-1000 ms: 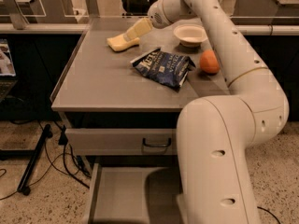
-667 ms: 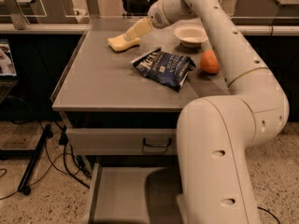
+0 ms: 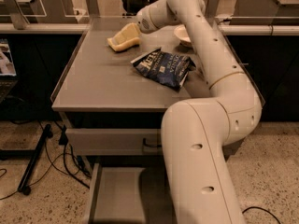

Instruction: Place sponge into middle drawer

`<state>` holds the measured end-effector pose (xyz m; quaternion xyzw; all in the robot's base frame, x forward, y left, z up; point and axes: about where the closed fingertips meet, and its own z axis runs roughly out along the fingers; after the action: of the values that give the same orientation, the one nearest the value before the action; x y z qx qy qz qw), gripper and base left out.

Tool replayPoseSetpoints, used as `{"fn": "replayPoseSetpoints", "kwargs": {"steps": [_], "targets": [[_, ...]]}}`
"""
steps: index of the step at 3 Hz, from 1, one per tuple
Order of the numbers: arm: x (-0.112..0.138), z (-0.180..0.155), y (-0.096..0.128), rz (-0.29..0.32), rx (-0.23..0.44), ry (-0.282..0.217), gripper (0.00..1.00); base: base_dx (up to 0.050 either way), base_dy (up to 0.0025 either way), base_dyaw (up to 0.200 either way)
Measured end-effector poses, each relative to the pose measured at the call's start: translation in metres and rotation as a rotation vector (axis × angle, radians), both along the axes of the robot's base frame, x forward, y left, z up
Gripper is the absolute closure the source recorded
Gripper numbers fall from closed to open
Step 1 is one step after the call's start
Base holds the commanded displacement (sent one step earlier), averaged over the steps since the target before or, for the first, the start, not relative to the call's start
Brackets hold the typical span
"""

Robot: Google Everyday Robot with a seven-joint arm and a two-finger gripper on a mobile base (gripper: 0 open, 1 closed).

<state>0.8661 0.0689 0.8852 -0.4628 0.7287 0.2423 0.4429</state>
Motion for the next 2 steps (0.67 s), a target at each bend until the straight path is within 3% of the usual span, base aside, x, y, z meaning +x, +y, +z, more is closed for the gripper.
{"fn": "replayPoseSetpoints", "kwargs": {"steps": [1, 2], "targets": [[-0.0015, -0.0148, -0.0009, -0.01, 0.001, 0.044, 0.0, 0.0, 0.0, 0.0], [-0.0016, -0.0159, -0.0003, -0.01, 0.001, 0.046, 0.0, 0.0, 0.0, 0.0]]}}
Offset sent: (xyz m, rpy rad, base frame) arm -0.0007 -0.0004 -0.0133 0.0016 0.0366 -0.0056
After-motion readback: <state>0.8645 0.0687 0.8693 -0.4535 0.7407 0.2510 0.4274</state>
